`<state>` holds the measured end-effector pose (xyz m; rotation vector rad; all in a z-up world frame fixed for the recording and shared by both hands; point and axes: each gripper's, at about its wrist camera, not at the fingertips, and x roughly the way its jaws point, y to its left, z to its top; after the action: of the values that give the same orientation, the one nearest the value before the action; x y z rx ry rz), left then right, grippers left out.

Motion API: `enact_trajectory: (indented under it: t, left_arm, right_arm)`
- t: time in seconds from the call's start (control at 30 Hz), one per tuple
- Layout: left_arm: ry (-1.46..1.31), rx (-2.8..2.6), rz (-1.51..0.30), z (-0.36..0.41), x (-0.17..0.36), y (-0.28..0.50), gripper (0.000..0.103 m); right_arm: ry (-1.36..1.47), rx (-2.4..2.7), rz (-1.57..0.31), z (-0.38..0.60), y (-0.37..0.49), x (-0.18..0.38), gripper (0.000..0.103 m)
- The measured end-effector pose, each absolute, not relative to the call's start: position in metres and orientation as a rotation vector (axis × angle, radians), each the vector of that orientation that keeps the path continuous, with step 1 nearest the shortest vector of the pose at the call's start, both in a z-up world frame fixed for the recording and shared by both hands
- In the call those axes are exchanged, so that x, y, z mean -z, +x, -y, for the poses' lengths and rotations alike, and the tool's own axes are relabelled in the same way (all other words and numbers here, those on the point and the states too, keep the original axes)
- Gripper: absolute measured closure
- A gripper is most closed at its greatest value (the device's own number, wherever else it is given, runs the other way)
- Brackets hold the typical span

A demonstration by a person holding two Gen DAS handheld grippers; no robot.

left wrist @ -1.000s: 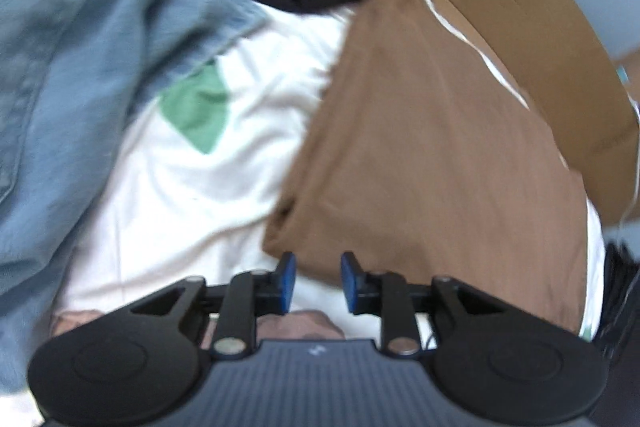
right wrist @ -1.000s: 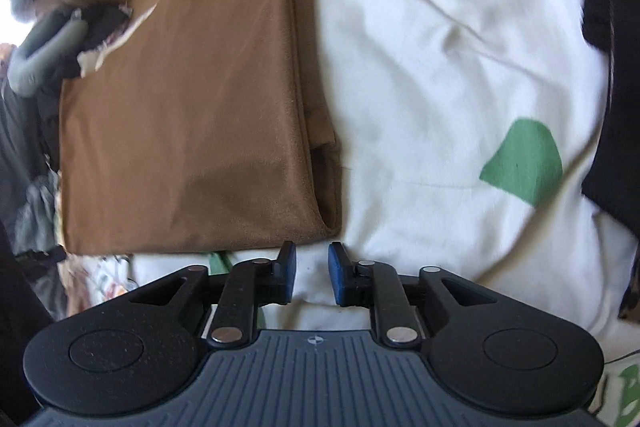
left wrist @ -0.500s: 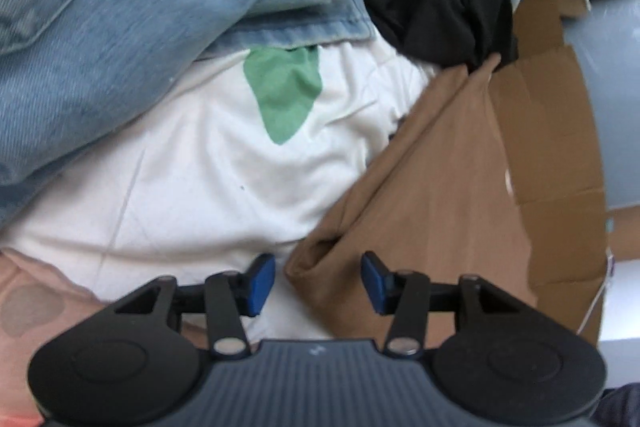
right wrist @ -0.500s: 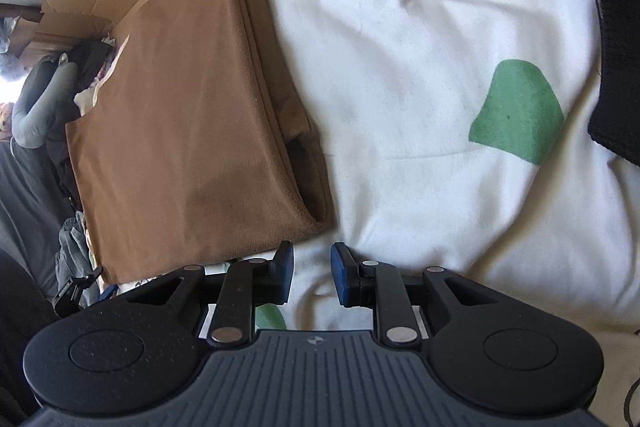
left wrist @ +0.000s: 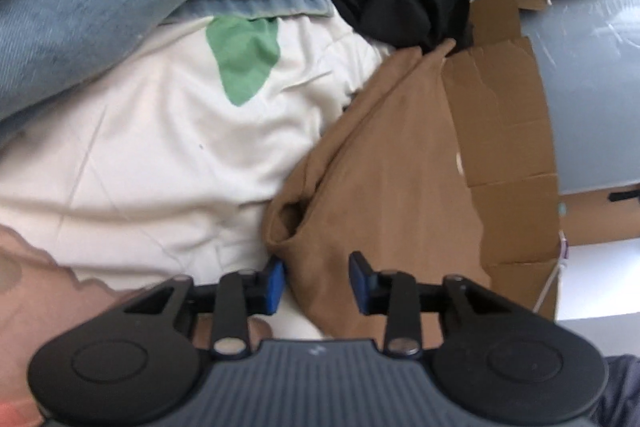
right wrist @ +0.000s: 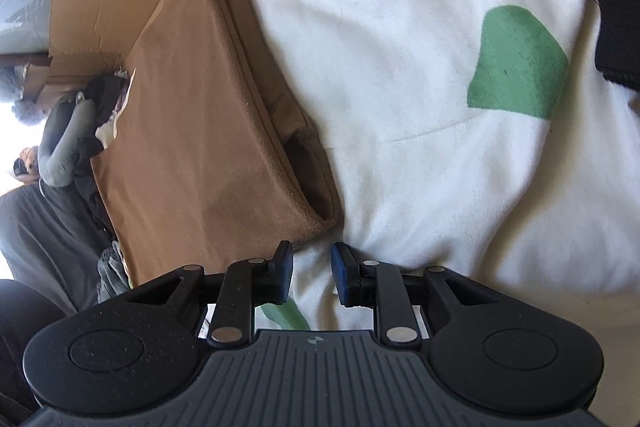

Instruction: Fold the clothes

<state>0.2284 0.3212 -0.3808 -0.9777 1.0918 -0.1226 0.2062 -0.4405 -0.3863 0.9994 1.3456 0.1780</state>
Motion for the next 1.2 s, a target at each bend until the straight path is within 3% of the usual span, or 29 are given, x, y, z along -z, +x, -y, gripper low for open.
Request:
enact_trajectory:
  t: [0.17, 0.43, 0.57, 0.73, 1.03, 1.1, 1.13, 1.2]
  left_arm:
    - [-0.961, 0.094, -1.106, -0.318, 0.39, 0.243, 0.067]
    - [-0.966, 0.062, -1.1, -0.315, 0.388, 0.239, 0.068]
    - [-0.909, 0.053, -1.134, -0.311, 0.385, 0.243, 0.077]
    - [-0.85, 0.05, -1.173, -0.311, 0.379, 0.245, 0.08]
    - [-0.836, 0.016, -1.186, -0.308, 0.38, 0.245, 0.081]
    - [-0.828, 0.018, -1.189, -0.309, 0.378, 0.246, 0.081]
    - [-0.823, 0.021, -1.191, -0.31, 0.377, 0.247, 0.081]
    - [-0.815, 0.015, -1.185, -0.311, 0.375, 0.245, 0.082]
  right_arm:
    - [1.068, -0.197, -1.314, 0.433, 0.209, 0.396, 0.065]
    - [1.213, -0.171, -1.202, 0.434, 0.196, 0.412, 0.065]
    - [1.235, -0.163, -1.149, 0.436, 0.194, 0.414, 0.065]
    - [1.251, -0.13, -1.092, 0.44, 0.186, 0.415, 0.065]
    - [1.224, -0.142, -1.058, 0.445, 0.187, 0.423, 0.066]
    - [1.206, -0.151, -1.051, 0.444, 0.187, 0.42, 0.076]
    - [1.202, -0.157, -1.043, 0.444, 0.185, 0.419, 0.091]
    - [1.204, -0.168, -1.02, 0.446, 0.182, 0.414, 0.095]
